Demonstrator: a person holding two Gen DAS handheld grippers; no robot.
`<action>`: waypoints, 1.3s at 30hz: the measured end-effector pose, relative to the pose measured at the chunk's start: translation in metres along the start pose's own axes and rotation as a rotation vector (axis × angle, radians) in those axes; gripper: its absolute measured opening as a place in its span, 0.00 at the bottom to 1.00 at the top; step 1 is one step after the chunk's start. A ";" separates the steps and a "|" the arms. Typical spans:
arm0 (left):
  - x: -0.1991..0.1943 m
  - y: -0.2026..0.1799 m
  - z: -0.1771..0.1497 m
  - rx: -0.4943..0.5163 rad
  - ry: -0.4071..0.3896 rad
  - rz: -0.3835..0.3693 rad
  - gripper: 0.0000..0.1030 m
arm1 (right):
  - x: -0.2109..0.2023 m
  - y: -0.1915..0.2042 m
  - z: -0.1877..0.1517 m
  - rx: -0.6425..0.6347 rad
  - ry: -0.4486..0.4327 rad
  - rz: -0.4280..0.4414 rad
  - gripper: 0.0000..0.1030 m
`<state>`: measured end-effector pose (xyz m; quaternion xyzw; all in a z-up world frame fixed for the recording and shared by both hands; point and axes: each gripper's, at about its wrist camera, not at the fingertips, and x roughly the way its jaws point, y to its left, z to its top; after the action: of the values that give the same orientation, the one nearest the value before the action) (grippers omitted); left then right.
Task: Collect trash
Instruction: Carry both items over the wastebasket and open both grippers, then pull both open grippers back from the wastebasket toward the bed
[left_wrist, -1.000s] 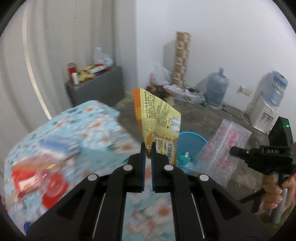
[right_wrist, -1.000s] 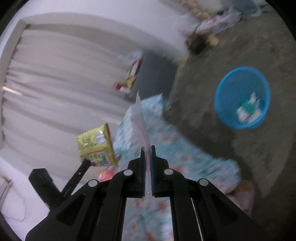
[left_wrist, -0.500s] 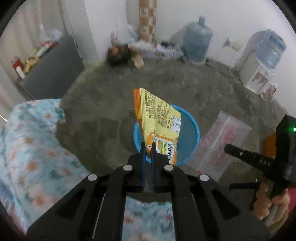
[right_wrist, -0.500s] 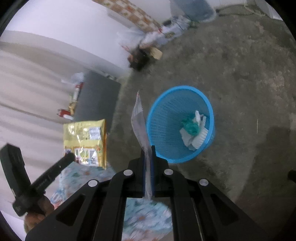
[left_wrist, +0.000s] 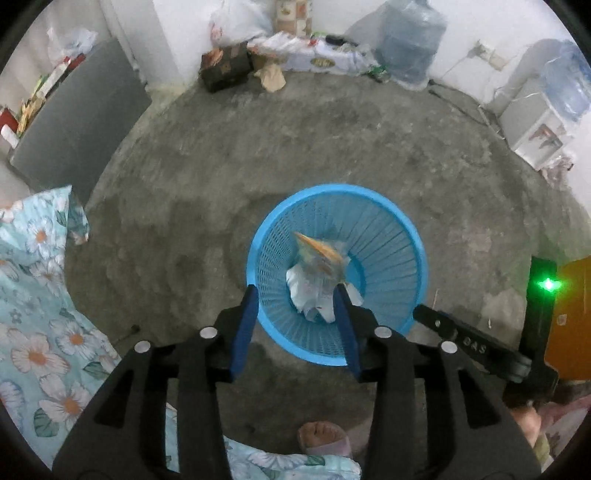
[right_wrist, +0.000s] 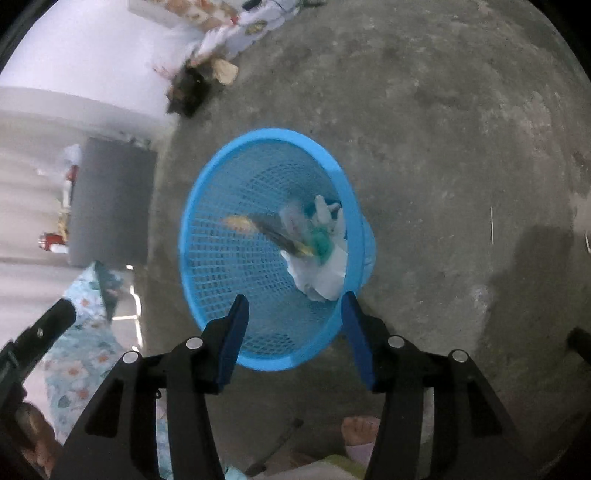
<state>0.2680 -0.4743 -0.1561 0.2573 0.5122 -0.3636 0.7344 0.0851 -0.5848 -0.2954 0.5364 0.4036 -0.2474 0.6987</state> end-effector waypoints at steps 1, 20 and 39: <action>-0.007 0.000 -0.001 0.008 -0.013 0.002 0.41 | -0.010 0.002 -0.003 -0.007 -0.023 -0.007 0.50; -0.309 0.030 -0.125 -0.008 -0.389 -0.049 0.69 | -0.212 0.146 -0.126 -0.430 -0.364 -0.139 0.91; -0.424 0.199 -0.421 -0.567 -0.559 0.277 0.73 | -0.257 0.236 -0.283 -1.016 -0.424 0.014 0.94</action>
<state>0.0990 0.0758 0.0984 0.0030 0.3337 -0.1621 0.9286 0.0426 -0.2670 0.0200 0.0726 0.3192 -0.1196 0.9373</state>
